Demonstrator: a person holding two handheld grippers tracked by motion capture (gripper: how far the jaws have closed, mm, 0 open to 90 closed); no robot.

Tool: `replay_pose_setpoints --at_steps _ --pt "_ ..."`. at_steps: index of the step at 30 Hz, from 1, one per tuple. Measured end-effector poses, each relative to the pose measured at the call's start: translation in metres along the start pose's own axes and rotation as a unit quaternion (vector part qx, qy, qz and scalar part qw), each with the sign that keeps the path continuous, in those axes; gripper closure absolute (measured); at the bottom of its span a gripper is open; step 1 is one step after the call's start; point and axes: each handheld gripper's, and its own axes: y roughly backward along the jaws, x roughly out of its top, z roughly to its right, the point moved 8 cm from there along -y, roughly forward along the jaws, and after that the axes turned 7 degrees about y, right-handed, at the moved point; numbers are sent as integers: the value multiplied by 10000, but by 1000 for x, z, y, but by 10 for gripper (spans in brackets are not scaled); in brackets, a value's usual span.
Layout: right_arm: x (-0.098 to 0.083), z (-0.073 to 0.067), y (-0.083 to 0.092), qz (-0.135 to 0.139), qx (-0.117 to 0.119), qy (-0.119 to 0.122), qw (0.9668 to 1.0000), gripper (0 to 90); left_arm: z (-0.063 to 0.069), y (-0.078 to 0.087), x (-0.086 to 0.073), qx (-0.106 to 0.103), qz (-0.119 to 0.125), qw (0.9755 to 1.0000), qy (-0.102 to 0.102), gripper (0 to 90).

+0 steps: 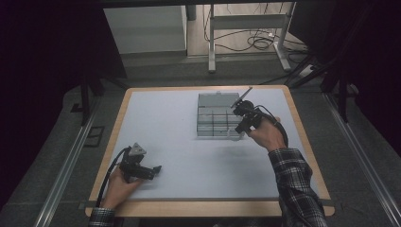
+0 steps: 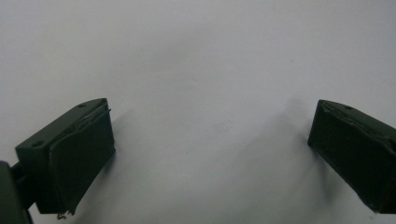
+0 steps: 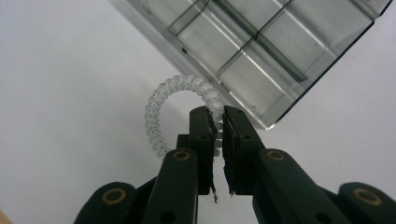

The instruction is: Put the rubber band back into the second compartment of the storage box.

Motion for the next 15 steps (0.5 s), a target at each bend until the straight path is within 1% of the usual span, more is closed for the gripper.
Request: replay_pose_setpoints --at_steps 6,15 --pt "9 2 1 165 -34 -12 9999 816 0 0 0 -1 -1 10000 0 3" --pt "19 6 -2 430 -139 -67 9990 815 0 0 0 0 0 10000 0 3"
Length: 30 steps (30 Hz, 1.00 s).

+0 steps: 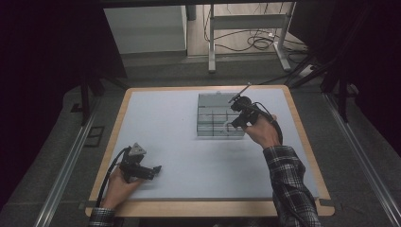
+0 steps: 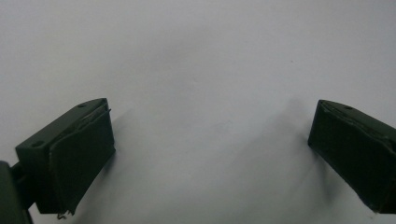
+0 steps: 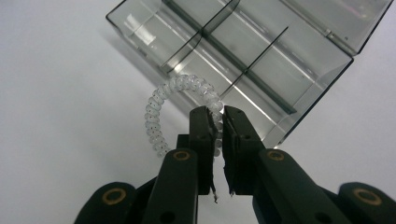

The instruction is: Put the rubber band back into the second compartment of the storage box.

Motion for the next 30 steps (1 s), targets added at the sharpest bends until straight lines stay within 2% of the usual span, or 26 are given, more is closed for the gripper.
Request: replay_pose_setpoints --at_steps 17,25,30 --pt "14 12 -10 692 -246 -203 9971 815 0 0 0 -1 0 10000 -1 3" --pt "19 15 -15 944 -371 -279 9945 815 0 0 0 0 -2 10000 -4 3" --pt "24 17 -21 1170 -479 -307 9915 814 0 0 0 0 -2 10000 -4 3"
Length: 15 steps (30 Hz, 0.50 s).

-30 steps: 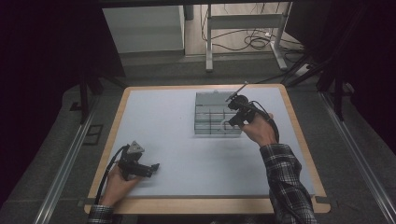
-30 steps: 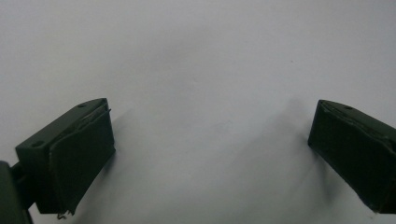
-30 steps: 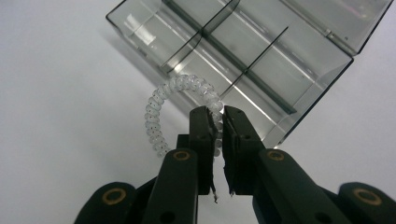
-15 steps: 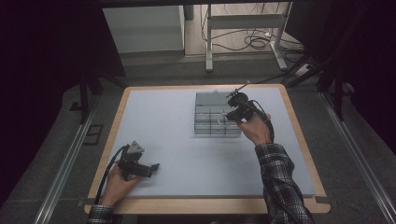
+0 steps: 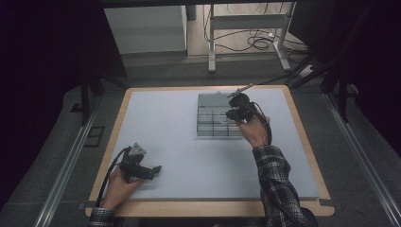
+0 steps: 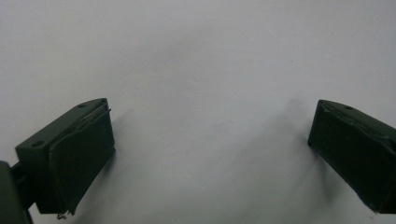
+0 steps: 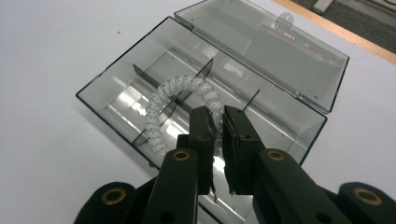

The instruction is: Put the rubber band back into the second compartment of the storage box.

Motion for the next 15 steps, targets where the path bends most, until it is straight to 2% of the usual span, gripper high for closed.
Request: replay_pose_setpoints --at_steps 15 --pt "0 7 -25 353 -301 -235 9986 814 0 0 0 0 1 10000 0 3"
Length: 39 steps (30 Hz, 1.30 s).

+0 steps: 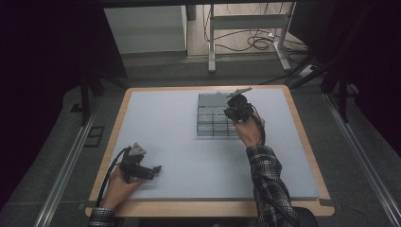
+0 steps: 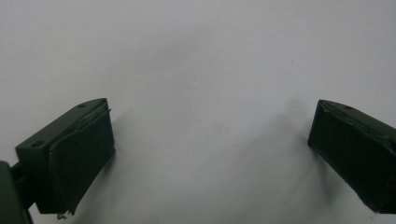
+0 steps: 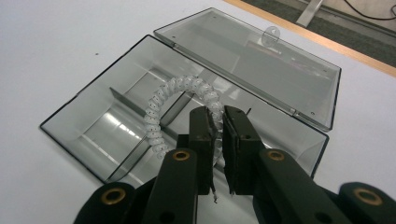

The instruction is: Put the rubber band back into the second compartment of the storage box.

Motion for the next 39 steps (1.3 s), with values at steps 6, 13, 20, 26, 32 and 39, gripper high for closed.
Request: replay_pose_setpoints --at_steps 6,13,20,26,32,39 --pt "-1 2 -11 152 -136 -75 9998 814 0 0 0 0 0 10000 -1 3" --pt "-3 5 -22 213 -254 -172 9993 814 0 0 0 0 0 10000 -1 3" --pt "-5 6 -33 231 -354 -223 9989 813 0 0 0 2 0 10000 -4 3" --pt "-8 5 -43 199 -471 -156 9986 813 0 0 0 1 2 10000 -2 3" --pt "-11 5 -50 178 -531 -121 9984 812 0 0 0 2 3 10000 -2 3" --pt "-15 3 -57 39 -540 -31 9985 810 0 0 0 1 4 10000 -1 3"
